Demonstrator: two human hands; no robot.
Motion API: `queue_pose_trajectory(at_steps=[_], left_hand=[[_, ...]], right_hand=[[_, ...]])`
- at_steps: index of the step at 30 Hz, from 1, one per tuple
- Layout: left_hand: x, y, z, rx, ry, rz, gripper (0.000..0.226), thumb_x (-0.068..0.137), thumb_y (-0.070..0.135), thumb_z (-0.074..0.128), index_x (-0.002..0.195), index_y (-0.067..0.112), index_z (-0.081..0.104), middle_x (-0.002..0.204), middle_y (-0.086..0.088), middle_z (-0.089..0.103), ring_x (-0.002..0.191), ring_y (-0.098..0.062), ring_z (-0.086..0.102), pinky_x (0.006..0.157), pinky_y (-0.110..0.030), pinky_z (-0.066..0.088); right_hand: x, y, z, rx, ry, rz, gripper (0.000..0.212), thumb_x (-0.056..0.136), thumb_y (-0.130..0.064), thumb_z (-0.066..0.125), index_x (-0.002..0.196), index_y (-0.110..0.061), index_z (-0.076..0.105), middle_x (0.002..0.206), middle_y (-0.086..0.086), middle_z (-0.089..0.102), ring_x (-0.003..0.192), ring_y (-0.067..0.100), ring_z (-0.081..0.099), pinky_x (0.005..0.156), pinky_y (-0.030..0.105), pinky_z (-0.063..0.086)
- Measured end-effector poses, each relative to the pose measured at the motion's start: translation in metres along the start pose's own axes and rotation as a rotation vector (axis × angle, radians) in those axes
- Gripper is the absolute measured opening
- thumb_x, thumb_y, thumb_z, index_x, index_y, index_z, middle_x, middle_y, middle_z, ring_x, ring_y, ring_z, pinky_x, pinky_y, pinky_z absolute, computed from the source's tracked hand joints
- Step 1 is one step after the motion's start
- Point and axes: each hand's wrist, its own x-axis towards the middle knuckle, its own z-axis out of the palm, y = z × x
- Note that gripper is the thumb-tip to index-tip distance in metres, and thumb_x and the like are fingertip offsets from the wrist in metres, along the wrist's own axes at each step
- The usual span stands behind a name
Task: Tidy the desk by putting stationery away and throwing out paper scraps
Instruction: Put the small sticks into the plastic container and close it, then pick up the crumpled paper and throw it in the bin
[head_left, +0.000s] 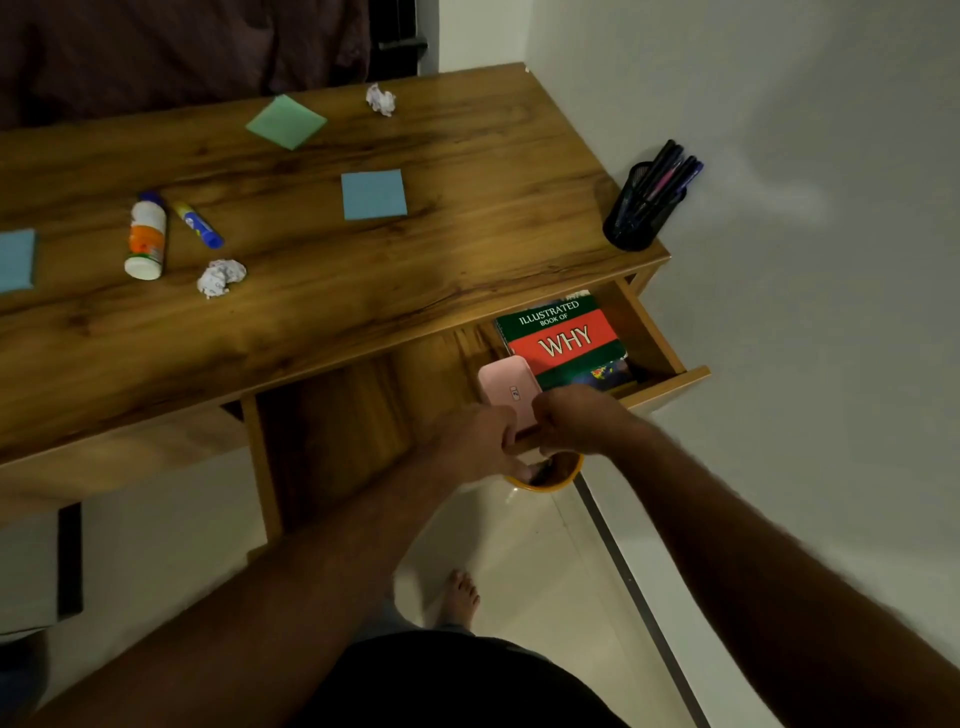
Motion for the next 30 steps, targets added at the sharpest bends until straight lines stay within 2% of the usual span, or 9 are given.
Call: queue_pose_trajectory(at_steps=[3,7,13,15,17,19,21,25,30], left_hand=[[-0.007,-0.006,0.009,0.052,-0.055,0.046,0.032,0.075,0.038,0.077,0.089,0.025,0.051,0.095,0.003,0.063,0.079,-0.012,0.053,0.052,-0.019,0.027],[-0.013,-0.016,0.009,0.100,0.007,0.034,0.014,0.082,0.020,0.067,0.087,0.026,0.055,0.095,0.003,0.063,0.086,-0.016,0.057,0.064,-0.022,0.035],[-0.014,-0.033,0.004,0.135,0.149,-0.036,0.018,0.083,0.028,0.065,0.083,0.028,0.046,0.084,0.009,0.049,0.083,-0.015,0.052,0.060,-0.025,0.030],[-0.011,-0.037,0.006,0.218,0.254,-0.036,0.022,0.082,0.033,0.065,0.094,0.029,0.048,0.097,0.006,0.049,0.096,-0.018,0.052,0.069,-0.027,0.036],[-0.007,-0.044,0.007,0.355,0.374,-0.045,0.041,0.079,0.037,0.066,0.116,0.029,0.049,0.120,0.000,0.047,0.113,-0.023,0.046,0.085,-0.033,0.040],[-0.001,-0.053,0.004,0.415,0.414,-0.089,0.060,0.078,0.040,0.067,0.131,0.029,0.043,0.141,-0.006,0.038,0.129,-0.028,0.036,0.099,-0.041,0.036],[0.006,-0.062,-0.002,0.452,0.404,-0.148,0.075,0.078,0.044,0.068,0.143,0.029,0.033,0.153,-0.012,0.024,0.143,-0.032,0.020,0.110,-0.048,0.027],[0.024,-0.076,-0.018,0.466,0.352,-0.252,0.084,0.086,0.040,0.061,0.153,0.025,0.012,0.161,-0.013,0.002,0.149,-0.033,-0.004,0.118,-0.054,0.006],[0.039,-0.082,-0.036,0.437,0.327,-0.350,0.079,0.092,0.032,0.056,0.154,0.023,0.007,0.162,-0.011,0.000,0.149,-0.031,-0.004,0.119,-0.052,0.002]], right_hand=[[0.004,-0.004,0.006,-0.034,0.050,-0.003,0.024,0.086,-0.027,0.069,0.105,-0.013,0.063,0.105,0.007,0.068,0.100,0.023,0.065,0.087,0.036,0.055],[0.007,-0.005,0.002,-0.059,0.045,-0.013,0.028,0.085,-0.027,0.071,0.108,-0.012,0.063,0.112,0.008,0.067,0.107,0.025,0.063,0.091,0.036,0.052],[0.019,-0.003,-0.004,-0.100,0.098,-0.060,0.034,0.085,-0.030,0.070,0.112,-0.013,0.061,0.116,0.009,0.065,0.109,0.025,0.062,0.090,0.037,0.053],[0.027,-0.002,-0.007,-0.121,0.162,-0.073,0.043,0.083,-0.032,0.072,0.120,-0.015,0.057,0.122,0.009,0.062,0.114,0.026,0.058,0.092,0.039,0.052],[0.037,0.000,-0.009,-0.107,0.253,-0.073,0.063,0.080,-0.035,0.075,0.134,-0.018,0.048,0.130,0.008,0.054,0.120,0.027,0.050,0.096,0.041,0.048],[0.047,0.001,-0.010,-0.091,0.345,-0.065,0.083,0.077,-0.038,0.076,0.146,-0.024,0.033,0.134,0.007,0.046,0.123,0.027,0.043,0.099,0.043,0.044],[0.057,-0.001,-0.013,-0.115,0.424,-0.074,0.090,0.076,-0.039,0.076,0.150,-0.027,0.025,0.139,0.007,0.040,0.127,0.028,0.037,0.101,0.043,0.039],[0.078,-0.008,-0.022,-0.140,0.534,-0.088,0.077,0.078,-0.024,0.074,0.145,-0.024,0.037,0.153,0.008,0.032,0.140,0.031,0.028,0.105,0.047,0.035],[0.103,-0.013,-0.035,-0.144,0.563,-0.104,0.064,0.086,-0.017,0.064,0.146,-0.020,0.040,0.155,0.012,0.034,0.143,0.034,0.028,0.108,0.052,0.033]])
